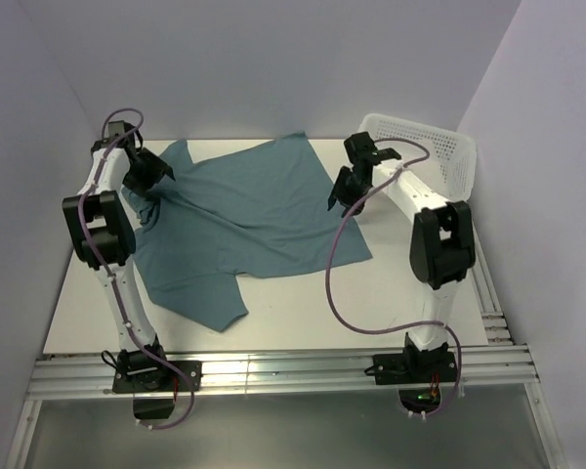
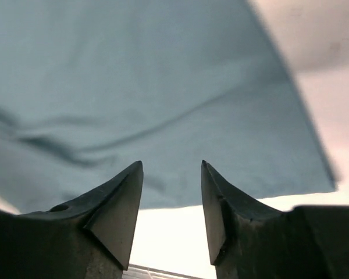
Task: Roll the t-shirts
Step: Flatten the tshirt
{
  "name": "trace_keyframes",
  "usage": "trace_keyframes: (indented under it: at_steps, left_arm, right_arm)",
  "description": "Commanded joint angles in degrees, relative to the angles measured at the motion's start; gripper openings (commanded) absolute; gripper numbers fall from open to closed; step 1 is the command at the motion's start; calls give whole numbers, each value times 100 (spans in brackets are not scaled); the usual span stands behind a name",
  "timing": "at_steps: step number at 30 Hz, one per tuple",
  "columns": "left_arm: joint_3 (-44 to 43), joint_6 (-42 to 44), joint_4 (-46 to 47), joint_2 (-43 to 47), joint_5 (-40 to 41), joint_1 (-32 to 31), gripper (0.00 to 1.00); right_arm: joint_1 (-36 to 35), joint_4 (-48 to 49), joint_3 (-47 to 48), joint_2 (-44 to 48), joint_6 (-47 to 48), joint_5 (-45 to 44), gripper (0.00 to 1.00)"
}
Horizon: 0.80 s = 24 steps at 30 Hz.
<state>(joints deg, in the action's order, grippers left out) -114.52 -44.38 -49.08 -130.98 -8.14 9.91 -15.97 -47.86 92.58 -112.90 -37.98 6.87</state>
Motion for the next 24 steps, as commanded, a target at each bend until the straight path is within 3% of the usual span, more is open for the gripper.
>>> trace_keyframes:
  at_steps: [1, 7, 11, 18, 24]
  left_arm:
    - [438, 26, 497, 1398, -179, -129, 73]
    - [2431, -167, 486, 3295, -205, -244, 74]
    - [3828, -159, 374, 4342, -74, -253, 74]
    - [5017, -273, -109, 6055, 85, -244, 74]
    - [5896, -484, -339, 6961, -56, -244, 75]
  right_arm:
    - [-414, 574, -457, 970, 255, 655, 53]
    - [-1346, 1005, -1660, 1743, -51, 1290, 56]
    - [-2110, 1550, -2620, 2429, -569, 1316, 64]
    - [-3155, 2245, -3412, 2861, -1422, 914, 66]
    - [-4280, 2939, -3492, 2590, -3133, 9, 66]
